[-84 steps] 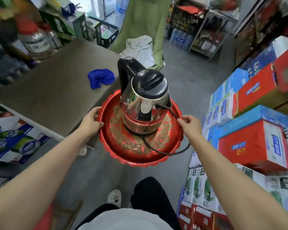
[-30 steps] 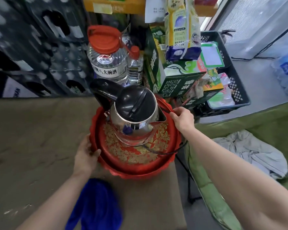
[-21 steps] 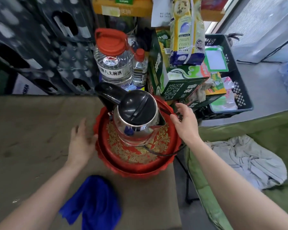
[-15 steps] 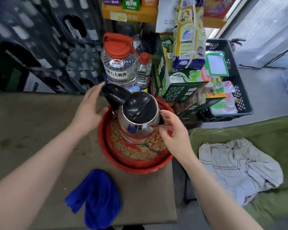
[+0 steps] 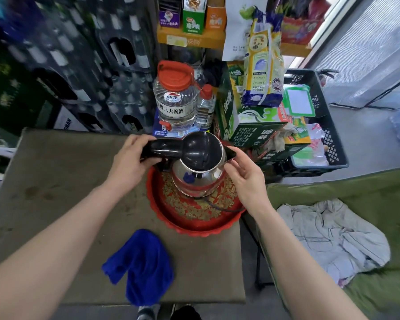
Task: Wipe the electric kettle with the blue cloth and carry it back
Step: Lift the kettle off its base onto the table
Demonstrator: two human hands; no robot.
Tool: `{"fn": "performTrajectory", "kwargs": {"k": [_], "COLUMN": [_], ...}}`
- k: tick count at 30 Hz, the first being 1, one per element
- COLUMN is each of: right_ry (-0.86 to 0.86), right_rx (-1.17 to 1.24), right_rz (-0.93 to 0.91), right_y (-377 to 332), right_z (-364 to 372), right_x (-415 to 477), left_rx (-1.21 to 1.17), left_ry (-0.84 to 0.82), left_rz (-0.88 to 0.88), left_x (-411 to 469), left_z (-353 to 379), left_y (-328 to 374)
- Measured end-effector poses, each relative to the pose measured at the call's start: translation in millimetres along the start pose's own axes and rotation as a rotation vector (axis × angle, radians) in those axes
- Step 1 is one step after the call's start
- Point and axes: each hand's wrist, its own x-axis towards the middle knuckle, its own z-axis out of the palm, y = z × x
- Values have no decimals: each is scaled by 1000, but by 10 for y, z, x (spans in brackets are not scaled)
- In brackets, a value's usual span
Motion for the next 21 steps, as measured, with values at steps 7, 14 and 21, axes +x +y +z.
{"fn": "performTrajectory", "kwargs": {"k": [7, 14, 21], "right_ry": [-4, -7, -88], "right_rx": [-65, -34, 22], "right_rz": [-100, -155, -63], "right_y": [-418, -808, -741], "right_z": [133, 1120, 2517], "right_x": [-59, -594, -1378], "left_rx": [-119, -113, -97], "left_ry": [116, 151, 114], "left_rz": [52, 34, -77], "left_x": [-299, -903, -1779], "left_z": [-424, -1238, -1963], "left_y": [65, -605, -1811]}}
